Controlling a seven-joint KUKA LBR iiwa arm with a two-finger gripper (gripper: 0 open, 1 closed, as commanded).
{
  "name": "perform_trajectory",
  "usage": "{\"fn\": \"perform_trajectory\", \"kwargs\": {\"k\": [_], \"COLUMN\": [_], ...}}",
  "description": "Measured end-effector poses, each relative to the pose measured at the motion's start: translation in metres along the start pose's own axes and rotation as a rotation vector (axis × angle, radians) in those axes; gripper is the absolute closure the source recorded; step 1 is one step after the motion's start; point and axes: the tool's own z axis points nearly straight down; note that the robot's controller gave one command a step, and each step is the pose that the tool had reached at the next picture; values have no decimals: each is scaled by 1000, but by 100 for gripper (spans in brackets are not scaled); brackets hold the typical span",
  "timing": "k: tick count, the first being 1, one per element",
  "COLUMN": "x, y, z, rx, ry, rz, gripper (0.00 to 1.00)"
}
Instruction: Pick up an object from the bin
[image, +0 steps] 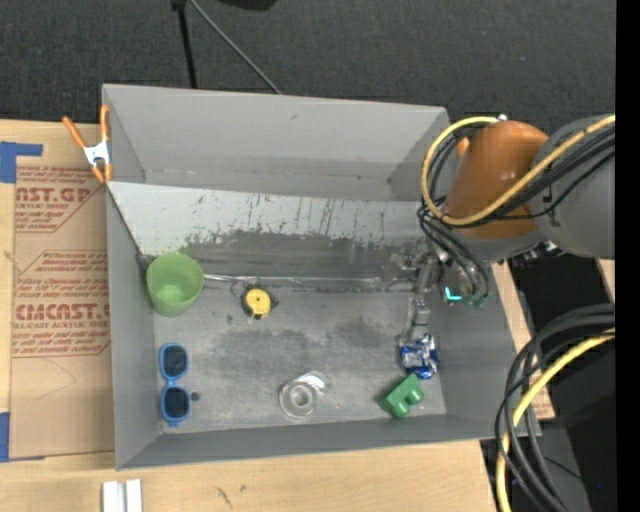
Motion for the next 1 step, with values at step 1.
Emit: {"fn": "perform_trajectory", "kwargs": {"k": [1], "x": [37], "y": [-46], "z": [-25], "rx": [3], "ry": [-6], "rz": [-255], "gripper": [0]}}
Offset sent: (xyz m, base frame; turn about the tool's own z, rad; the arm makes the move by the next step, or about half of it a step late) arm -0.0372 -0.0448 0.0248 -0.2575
